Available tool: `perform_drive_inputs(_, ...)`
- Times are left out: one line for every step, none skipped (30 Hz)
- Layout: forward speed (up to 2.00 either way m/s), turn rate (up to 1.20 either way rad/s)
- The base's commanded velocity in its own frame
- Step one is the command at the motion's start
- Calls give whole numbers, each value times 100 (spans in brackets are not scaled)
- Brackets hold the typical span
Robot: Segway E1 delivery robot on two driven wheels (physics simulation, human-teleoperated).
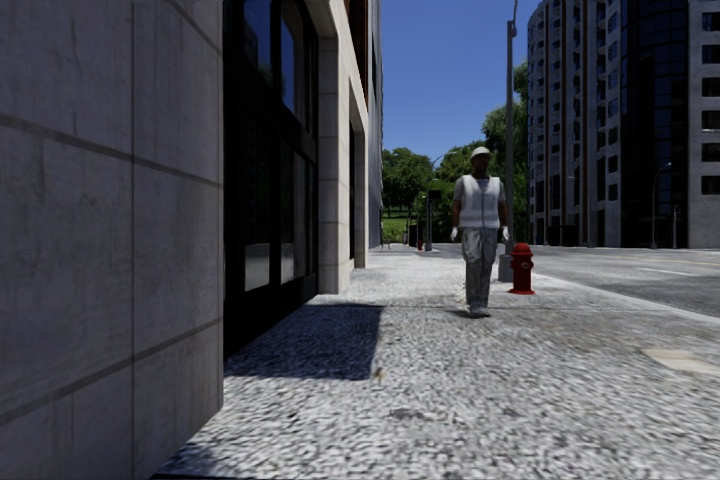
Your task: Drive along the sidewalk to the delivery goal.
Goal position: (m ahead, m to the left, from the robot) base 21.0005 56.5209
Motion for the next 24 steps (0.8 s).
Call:
perform_drive_inputs(200, -19)
perform_drive_inputs(200, -19)
perform_drive_inputs(200, -19)
perform_drive_inputs(200, -19)
perform_drive_inputs(200, -19)
perform_drive_inputs(200, -19)
perform_drive_inputs(200, -19)
perform_drive_inputs(200, -19)
perform_drive_inputs(200, -19)
perform_drive_inputs(200, -19)
perform_drive_inputs(200, -19)
perform_drive_inputs(200, -19)
perform_drive_inputs(200, -19)
perform_drive_inputs(200, -19)
perform_drive_inputs(200, -19)
perform_drive_inputs(200, -19)
perform_drive_inputs(200, -19)
perform_drive_inputs(200, -19)
perform_drive_inputs(200, -19)
perform_drive_inputs(200, -19)
perform_drive_inputs(200, -19)
perform_drive_inputs(200, -19)
perform_drive_inputs(200, -19)
perform_drive_inputs(200, -19)
